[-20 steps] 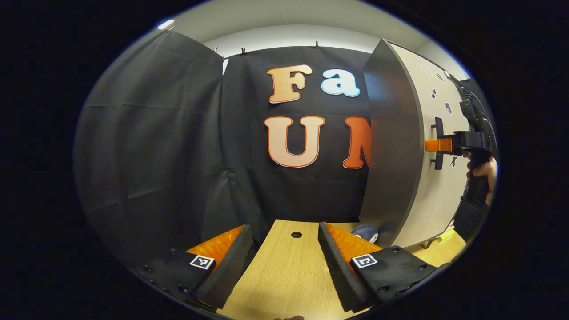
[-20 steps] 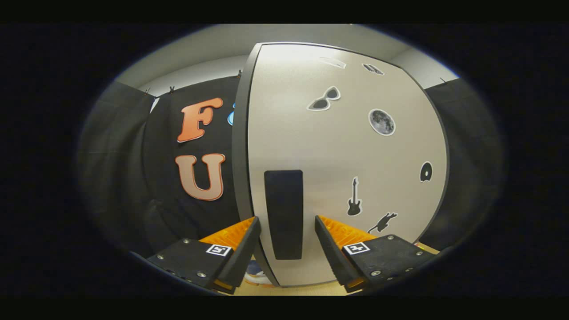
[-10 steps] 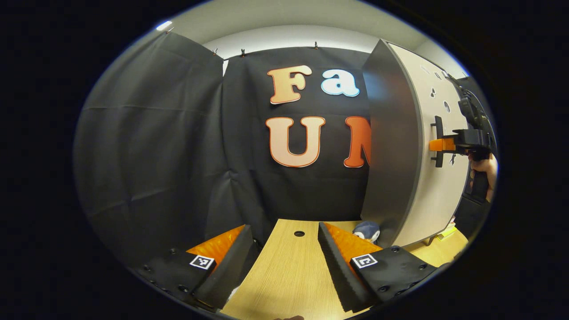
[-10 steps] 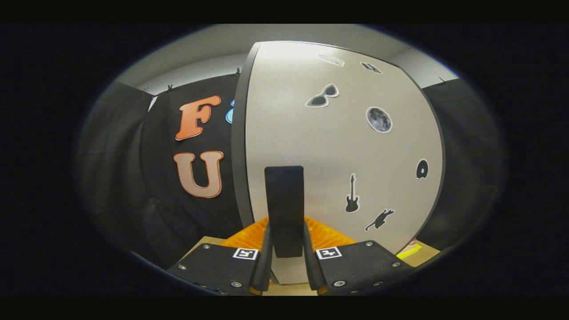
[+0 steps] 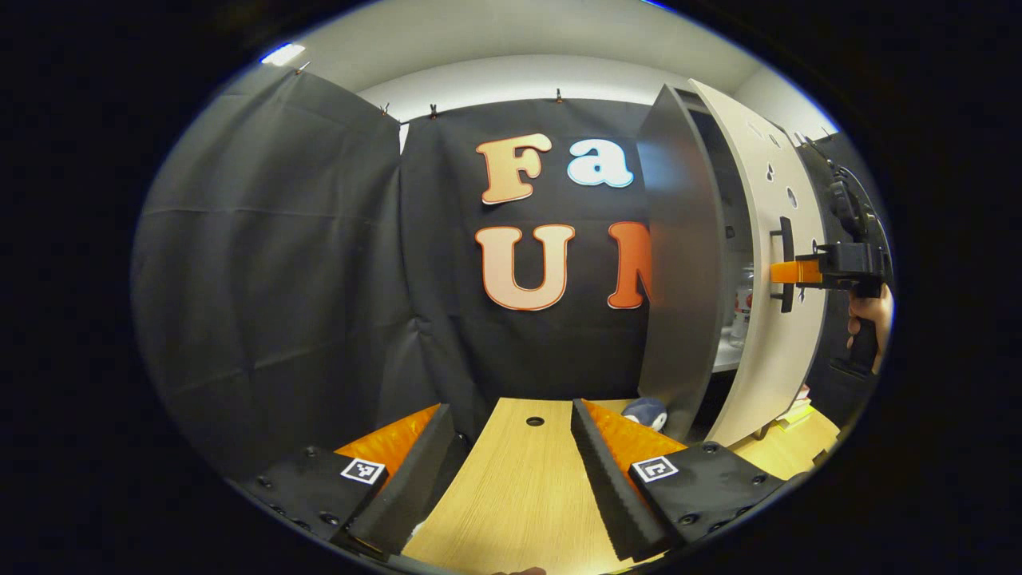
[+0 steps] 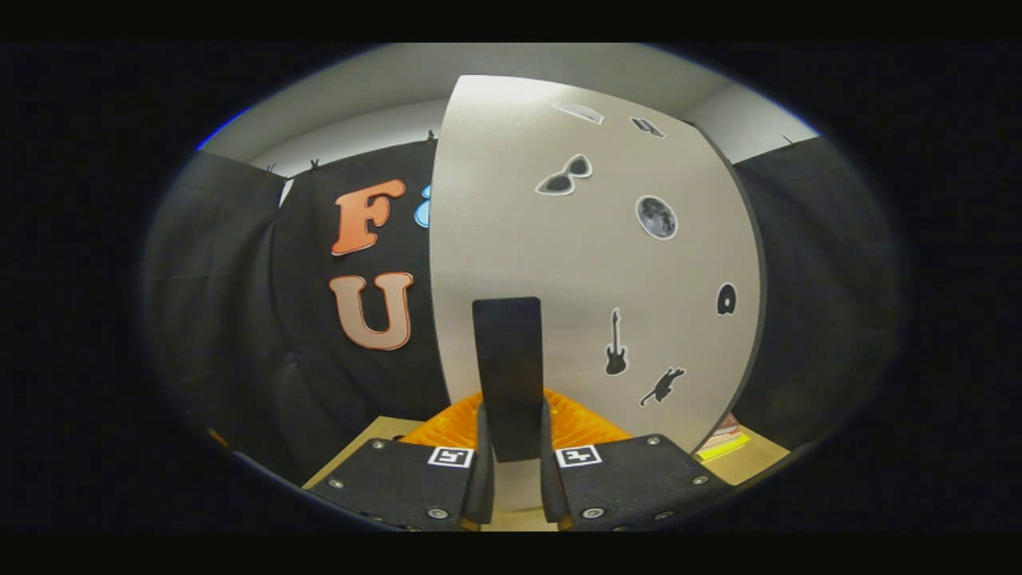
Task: Open the cabinet door with the right hand, grasp the bottle in the cabinet with the left hand and place it on the coaster, then close the cabinet door with the right hand.
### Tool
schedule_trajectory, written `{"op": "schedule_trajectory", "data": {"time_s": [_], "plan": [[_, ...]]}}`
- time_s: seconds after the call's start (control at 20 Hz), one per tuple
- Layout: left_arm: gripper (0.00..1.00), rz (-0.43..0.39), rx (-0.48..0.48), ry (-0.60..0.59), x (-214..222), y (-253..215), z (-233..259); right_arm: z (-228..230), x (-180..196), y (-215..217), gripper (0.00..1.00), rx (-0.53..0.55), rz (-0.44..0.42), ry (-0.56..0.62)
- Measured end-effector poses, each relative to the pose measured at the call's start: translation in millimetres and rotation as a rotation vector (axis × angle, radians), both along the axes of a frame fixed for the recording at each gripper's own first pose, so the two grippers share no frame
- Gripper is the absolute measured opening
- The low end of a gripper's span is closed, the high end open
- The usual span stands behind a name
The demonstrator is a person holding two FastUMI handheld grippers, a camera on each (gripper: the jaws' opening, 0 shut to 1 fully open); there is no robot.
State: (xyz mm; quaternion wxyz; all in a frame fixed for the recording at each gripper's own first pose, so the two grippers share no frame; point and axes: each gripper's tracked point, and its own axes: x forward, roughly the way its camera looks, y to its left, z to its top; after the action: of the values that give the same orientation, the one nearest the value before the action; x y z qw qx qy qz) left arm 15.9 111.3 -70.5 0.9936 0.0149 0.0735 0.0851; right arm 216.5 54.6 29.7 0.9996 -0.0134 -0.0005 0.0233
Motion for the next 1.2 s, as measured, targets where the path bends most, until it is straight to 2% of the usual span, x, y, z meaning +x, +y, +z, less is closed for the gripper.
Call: {"op": "schedule_trajectory", "data": {"time_s": [0.05, 0.1, 0.15, 0.2, 0.4, 0.45, 0.55, 0.6, 0.85, 0.95, 1.0, 1.05, 1.15, 1.2], "plan": [[0.94, -0.008, 0.004, -0.001, -12, -10, 3, -2, -19, -9, 0.27, 0.002, 0.003, -0.001], [0.99, -0.018, 0.009, -0.004, -22, -19, 6, -5, -38, -19, 0.23, 0.006, 0.003, -0.002], [0.99, -0.028, 0.016, -0.009, -30, -27, 9, -7, -62, -33, 0.23, 0.011, 0.003, -0.004], [0.94, -0.033, 0.023, -0.011, -37, -35, 12, -8, -79, -44, 0.19, 0.015, 0.002, -0.008], [0.96, -0.071, 0.02, -0.013, -65, -75, 19, -10, -126, -80, 0.22, 0.027, -0.003, -0.019], [0.94, -0.078, 0.02, -0.014, -71, -84, 21, -11, -134, -88, 0.22, 0.03, 0.0, -0.019], [0.96, -0.089, 0.024, -0.014, -81, -99, 25, -10, -151, -105, 0.24, 0.033, 0.0, -0.022], [0.94, -0.094, 0.026, -0.014, -86, -106, 25, -11, -160, -113, 0.22, 0.034, -0.001, -0.025], [0.96, -0.111, 0.026, -0.003, -106, -141, 25, -6, -191, -156, 0.21, 0.034, -0.021, -0.035], [0.96, -0.119, 0.025, -0.003, -109, -156, 27, -3, -204, -178, 0.18, 0.029, -0.037, -0.035], [0.94, -0.123, 0.021, -0.003, -112, -162, 25, -3, -210, -191, 0.23, 0.023, -0.047, -0.038], [0.96, -0.129, 0.017, -0.003, -114, -170, 26, -1, -215, -203, 0.2, 0.022, -0.056, -0.041], [0.94, -0.137, 0.012, -0.004, -116, -183, 27, 1, -221, -224, 0.14, 0.023, -0.066, -0.041], [0.94, -0.145, 0.011, -0.003, -117, -191, 27, 1, -225, -232, 0.16, 0.026, -0.066, -0.041]]}}
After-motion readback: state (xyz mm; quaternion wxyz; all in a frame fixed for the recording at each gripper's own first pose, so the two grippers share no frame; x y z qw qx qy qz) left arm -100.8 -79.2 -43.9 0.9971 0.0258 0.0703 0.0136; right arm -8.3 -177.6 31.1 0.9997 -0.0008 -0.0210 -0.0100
